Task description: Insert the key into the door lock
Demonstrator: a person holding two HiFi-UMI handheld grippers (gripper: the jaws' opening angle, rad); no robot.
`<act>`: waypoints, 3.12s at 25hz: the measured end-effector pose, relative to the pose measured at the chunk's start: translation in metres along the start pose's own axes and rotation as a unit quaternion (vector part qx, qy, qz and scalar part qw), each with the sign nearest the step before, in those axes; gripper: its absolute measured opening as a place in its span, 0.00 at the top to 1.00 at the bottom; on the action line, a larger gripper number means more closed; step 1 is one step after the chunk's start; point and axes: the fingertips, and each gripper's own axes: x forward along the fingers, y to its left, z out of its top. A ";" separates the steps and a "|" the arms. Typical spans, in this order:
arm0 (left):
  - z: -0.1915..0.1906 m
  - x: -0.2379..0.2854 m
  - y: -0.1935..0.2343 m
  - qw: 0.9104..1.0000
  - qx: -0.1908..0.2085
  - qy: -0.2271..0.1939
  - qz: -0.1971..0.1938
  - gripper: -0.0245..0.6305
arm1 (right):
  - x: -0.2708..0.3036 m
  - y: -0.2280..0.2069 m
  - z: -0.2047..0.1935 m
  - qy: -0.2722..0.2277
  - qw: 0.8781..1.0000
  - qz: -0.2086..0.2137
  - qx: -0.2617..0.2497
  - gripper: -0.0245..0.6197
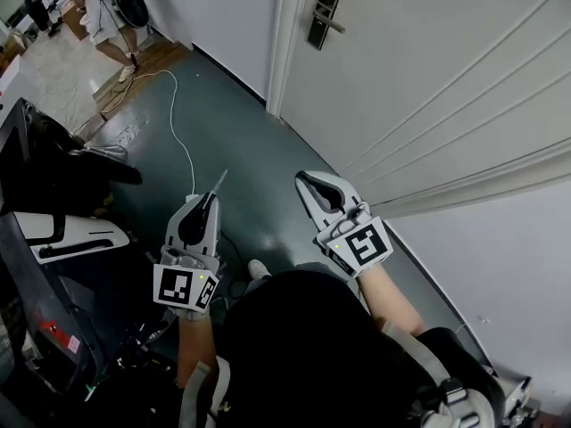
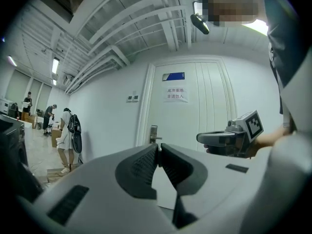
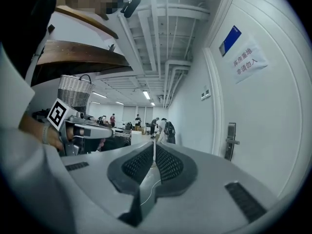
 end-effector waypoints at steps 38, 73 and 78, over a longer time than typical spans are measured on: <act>-0.028 0.370 0.111 0.984 -0.097 0.064 -0.135 0.92 | 0.178 -0.293 -0.032 0.019 0.989 -0.132 0.068 0.92; -0.114 0.642 0.159 0.810 -0.468 0.155 -0.317 0.92 | 0.272 -0.414 -0.064 0.095 0.903 -0.404 0.114 0.92; -0.127 0.657 0.152 0.775 -0.521 0.164 -0.318 0.92 | 0.267 -0.415 -0.068 0.104 0.888 -0.433 0.118 0.92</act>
